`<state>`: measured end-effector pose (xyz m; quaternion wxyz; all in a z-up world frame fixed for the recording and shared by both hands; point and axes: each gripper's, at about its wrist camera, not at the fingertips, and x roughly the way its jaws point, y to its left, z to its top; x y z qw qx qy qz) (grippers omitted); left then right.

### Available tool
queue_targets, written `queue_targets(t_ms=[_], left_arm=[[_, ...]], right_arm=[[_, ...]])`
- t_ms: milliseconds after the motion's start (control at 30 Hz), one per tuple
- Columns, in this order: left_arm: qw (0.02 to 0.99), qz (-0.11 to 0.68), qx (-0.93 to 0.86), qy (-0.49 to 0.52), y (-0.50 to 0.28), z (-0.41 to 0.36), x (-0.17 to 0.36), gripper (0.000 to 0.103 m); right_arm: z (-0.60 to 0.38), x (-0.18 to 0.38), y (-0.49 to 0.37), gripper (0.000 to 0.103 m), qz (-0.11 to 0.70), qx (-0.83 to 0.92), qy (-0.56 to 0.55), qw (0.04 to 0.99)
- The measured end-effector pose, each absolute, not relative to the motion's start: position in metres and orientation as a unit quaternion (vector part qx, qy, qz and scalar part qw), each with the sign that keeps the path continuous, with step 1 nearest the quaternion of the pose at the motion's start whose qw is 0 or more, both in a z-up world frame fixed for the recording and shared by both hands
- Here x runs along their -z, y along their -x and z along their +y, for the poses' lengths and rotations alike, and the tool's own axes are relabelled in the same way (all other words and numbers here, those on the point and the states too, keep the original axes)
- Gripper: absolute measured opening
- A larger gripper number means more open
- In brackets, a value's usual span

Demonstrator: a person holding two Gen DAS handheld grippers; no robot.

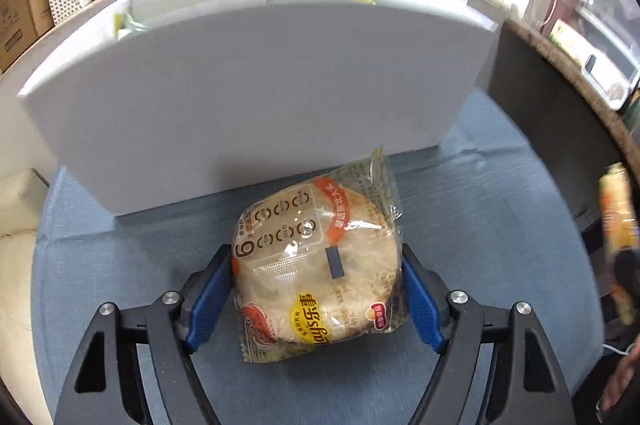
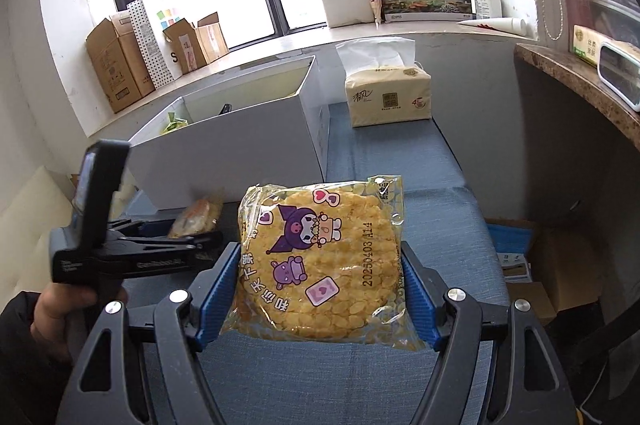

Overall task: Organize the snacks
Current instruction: 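Carry both packs into the white box and release them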

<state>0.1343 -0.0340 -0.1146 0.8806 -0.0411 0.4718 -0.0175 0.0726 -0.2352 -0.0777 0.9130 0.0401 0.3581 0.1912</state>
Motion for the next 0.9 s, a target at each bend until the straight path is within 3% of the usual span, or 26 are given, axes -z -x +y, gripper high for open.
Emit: queue_targets(t_ms=[467, 633, 833, 900], left_arm=[[0.924, 0.376, 0.01, 0.075, -0.068, 0.023, -0.031, 0.083], [0.933, 0.354, 0.012, 0.056, -0.124, 0.045, -0.068, 0.083], [0.925, 0.379, 0.006, 0.018, -0.236, 0.06, -0.05, 0.084], [0.92, 0.392, 0.011, 0.011, -0.269, 0.061, -0.033, 0.095]], right_arm=[[-0.202, 0.023, -0.092, 0.079, 0.317, -0.276, -0.055, 0.906], [-0.172, -0.016, -0.143, 0.079, 0.302, -0.305, -0.063, 0.901], [-0.127, -0.018, -0.22, 0.079, 0.32, -0.295, -0.037, 0.899], [-0.112, -0.011, -0.238, 0.084, 0.322, -0.285, -0.006, 0.903]])
